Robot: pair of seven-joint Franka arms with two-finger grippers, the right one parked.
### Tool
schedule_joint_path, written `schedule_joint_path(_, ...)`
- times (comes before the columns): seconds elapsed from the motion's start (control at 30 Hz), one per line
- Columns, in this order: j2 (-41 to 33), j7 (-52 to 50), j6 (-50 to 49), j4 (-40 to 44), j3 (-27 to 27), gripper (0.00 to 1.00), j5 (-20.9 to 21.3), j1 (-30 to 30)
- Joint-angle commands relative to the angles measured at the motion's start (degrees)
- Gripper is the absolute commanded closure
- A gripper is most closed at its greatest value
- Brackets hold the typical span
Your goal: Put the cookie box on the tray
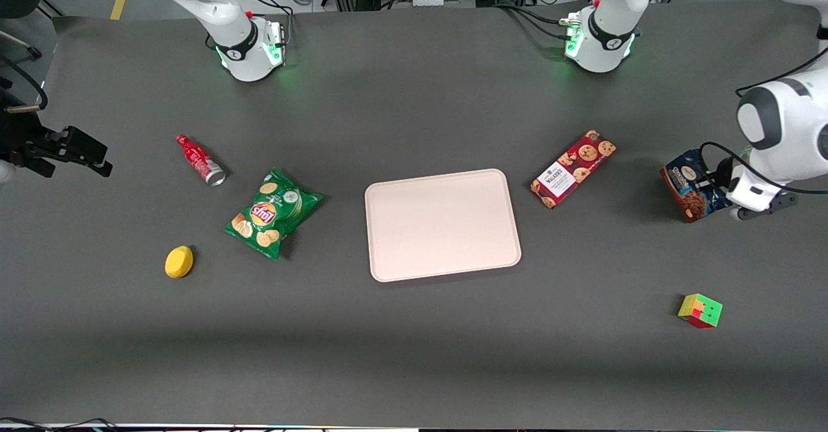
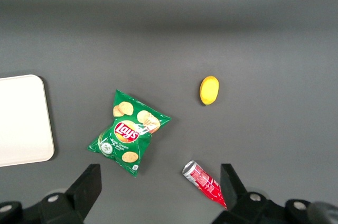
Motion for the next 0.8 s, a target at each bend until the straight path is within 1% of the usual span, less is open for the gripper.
schedule_joint_path(0.0,-3.4,-0.9,-16.0,11.2,-2.1,1.00,-0.2,-0.6)
schedule_joint_path(0.17,-5.0,-3.1,-28.8,22.0,-6.3,1.00,-0.1,-0.6)
schedule_joint_path(0.27,-5.1,-6.3,-35.8,28.8,-10.7,1.00,-0.2,-0.6)
schedule_joint_path(0.37,-5.0,-11.5,-40.5,34.1,-16.1,1.00,-0.7,-0.8)
schedule_joint_path(0.43,-5.0,-15.6,-41.3,35.5,-20.2,1.00,-1.0,-0.8)
schedule_joint_path(0.53,-4.5,-21.8,-40.6,35.5,-26.6,1.00,-4.1,-0.9)
schedule_joint_path(0.6,-3.7,-25.3,-38.5,35.3,-30.1,1.00,-5.2,-1.2)
schedule_joint_path(0.77,1.4,-32.4,-32.0,34.7,-37.5,1.00,-5.3,-2.2)
